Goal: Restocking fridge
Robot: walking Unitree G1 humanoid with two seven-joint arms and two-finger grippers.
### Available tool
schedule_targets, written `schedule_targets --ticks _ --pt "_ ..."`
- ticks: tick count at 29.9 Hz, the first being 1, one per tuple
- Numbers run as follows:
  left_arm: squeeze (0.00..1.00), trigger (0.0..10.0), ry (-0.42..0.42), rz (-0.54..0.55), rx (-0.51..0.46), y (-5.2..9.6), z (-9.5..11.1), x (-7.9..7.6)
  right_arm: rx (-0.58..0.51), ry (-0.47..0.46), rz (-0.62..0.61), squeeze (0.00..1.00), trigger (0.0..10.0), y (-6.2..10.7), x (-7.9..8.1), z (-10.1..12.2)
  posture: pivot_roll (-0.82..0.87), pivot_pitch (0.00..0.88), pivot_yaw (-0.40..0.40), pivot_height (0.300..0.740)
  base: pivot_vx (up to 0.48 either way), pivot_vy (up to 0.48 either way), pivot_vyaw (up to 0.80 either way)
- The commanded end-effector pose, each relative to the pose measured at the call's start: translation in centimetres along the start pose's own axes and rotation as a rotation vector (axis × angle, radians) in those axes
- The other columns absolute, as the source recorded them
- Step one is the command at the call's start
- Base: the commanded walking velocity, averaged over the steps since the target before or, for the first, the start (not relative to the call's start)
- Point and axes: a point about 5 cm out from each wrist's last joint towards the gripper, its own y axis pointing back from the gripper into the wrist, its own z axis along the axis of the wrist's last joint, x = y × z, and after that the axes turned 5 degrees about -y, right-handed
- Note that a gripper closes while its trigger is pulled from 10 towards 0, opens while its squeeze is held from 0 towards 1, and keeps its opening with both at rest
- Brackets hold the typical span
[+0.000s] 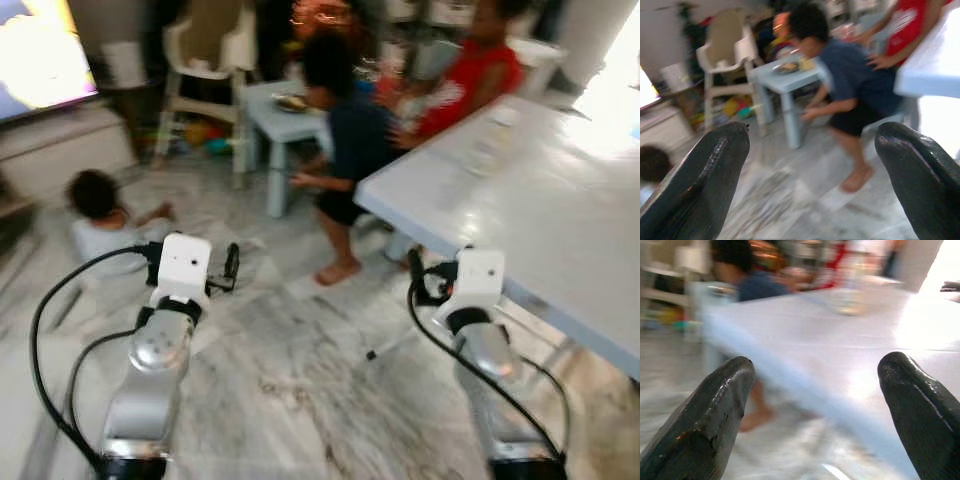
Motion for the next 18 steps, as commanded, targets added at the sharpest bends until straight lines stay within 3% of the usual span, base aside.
schedule_targets --ticks 1,3,7,18 --pt "0.00 10.0 -0.033 0.080 -0.007 1.1 -0.3 2.5 -0.072 -0.010 0.046 0.00 10.0 0.3 0.9 1.6 0.04 0.000 -0.041 0.740 0.409 0.000 -0.80" --pt "0.00 10.0 -0.049 0.091 0.021 2.2 -1.2 3.2 -0.076 -0.012 0.044 0.00 10.0 0.7 0.6 1.5 0.03 0.000 -0.029 0.740 0.409 0.000 0.00" --pt "0.00 10.0 -0.065 0.080 0.034 2.9 -1.8 3.4 -0.077 -0.016 0.038 0.00 10.0 1.0 0.5 1.5 0.02 0.000 -0.034 0.740 0.404 0.000 0.00" --pt "0.00 10.0 -0.114 -0.126 0.029 4.1 -1.9 2.7 -0.040 -0.009 0.062 0.00 10.0 1.7 1.2 0.6 0.01 0.000 -0.044 0.740 0.385 0.000 0.00"
